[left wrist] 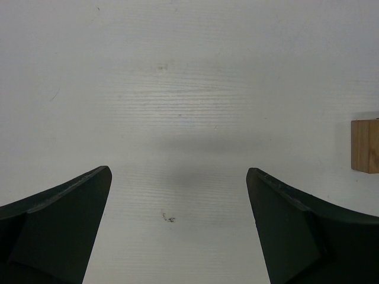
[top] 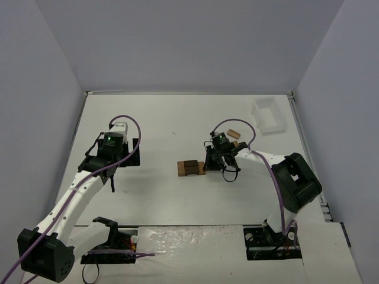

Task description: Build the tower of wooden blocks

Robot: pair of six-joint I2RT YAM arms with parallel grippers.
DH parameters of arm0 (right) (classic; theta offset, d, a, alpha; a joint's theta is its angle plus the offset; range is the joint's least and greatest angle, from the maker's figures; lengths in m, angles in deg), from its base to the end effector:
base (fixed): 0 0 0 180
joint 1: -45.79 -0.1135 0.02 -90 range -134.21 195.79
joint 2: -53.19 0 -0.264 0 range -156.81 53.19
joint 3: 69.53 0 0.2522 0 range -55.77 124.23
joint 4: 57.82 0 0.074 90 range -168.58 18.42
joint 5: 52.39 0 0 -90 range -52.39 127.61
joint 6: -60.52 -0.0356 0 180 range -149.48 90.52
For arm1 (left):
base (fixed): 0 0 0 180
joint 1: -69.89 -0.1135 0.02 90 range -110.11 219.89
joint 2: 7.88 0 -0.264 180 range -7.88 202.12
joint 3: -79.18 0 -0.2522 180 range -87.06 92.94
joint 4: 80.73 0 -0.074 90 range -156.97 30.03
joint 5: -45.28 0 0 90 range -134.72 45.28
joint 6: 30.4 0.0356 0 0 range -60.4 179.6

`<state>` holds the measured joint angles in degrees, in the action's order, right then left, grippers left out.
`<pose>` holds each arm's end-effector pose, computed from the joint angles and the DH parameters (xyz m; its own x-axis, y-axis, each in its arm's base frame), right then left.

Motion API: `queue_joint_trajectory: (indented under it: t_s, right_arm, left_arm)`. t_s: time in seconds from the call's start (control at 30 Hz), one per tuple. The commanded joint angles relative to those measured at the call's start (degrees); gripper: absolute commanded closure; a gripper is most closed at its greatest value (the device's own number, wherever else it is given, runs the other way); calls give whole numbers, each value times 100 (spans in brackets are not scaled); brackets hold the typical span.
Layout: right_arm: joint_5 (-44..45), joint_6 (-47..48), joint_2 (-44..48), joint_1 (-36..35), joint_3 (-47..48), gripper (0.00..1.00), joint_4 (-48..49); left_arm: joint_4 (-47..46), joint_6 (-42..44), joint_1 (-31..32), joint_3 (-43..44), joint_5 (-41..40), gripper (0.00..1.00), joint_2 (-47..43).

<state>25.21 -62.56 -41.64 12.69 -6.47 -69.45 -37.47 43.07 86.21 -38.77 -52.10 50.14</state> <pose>0.2770 0.1897 0.1690 -0.8447 0.0857 -0.5283 -0.2423 0.8190 0.5202 0.2090 -0.0564 0.2860 -0.6340 -0.1084 -0.7657 0.0029 0.9898 -0.1425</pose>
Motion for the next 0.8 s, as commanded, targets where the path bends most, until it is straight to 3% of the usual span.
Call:
queue_joint_trajectory:
  t_s: [0.0,0.27,0.77]
  right_arm:
    - [390,46,325,-28,55,89,-41]
    - [961,701,645,293,573,68,-707]
    - [1204,2399,-10,1948,1376,56,-1118]
  left_arm:
    - [-243,80,-32,180,-53,3,-14]
    - [-243,72,-32,180,-45,3,-11]
    - [-251,80,-32,180,8,3,-71]
